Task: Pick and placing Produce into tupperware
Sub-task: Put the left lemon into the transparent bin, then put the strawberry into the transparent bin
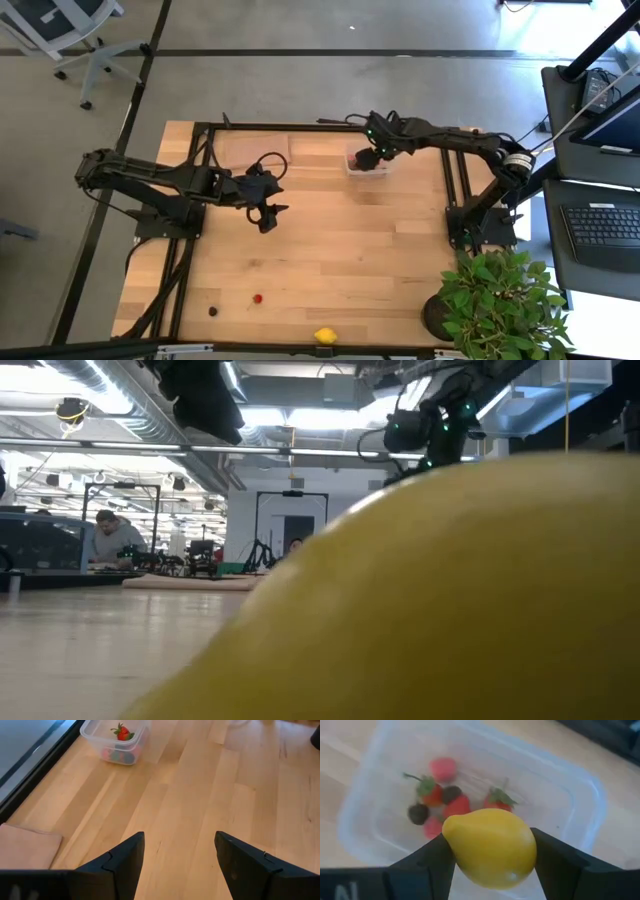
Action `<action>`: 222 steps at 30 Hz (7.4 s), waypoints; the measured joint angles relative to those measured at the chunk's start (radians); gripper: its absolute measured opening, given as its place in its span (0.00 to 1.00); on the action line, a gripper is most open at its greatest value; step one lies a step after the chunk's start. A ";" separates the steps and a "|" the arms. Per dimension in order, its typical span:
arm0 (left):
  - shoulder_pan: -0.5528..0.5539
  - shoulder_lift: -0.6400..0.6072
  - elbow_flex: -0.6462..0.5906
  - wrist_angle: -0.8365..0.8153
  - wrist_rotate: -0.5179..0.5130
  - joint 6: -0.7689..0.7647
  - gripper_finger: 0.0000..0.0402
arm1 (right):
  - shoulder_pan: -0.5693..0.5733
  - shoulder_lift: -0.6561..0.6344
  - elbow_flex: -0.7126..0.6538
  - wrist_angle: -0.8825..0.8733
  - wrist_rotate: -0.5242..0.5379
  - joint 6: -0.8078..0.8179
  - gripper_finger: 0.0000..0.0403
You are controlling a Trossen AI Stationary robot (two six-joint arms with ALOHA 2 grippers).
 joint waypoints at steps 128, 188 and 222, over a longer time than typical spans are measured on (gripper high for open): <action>-0.459 0.468 0.312 -0.486 0.046 -0.680 0.26 | 0.722 0.167 0.180 0.374 -0.164 0.292 0.75; -0.296 0.250 0.313 -0.199 -0.353 -0.143 0.27 | 0.649 0.165 0.182 0.867 -0.091 0.341 0.23; -0.288 0.248 0.314 -0.211 -0.260 -0.172 0.27 | 0.315 0.165 0.182 0.092 -0.058 0.122 0.22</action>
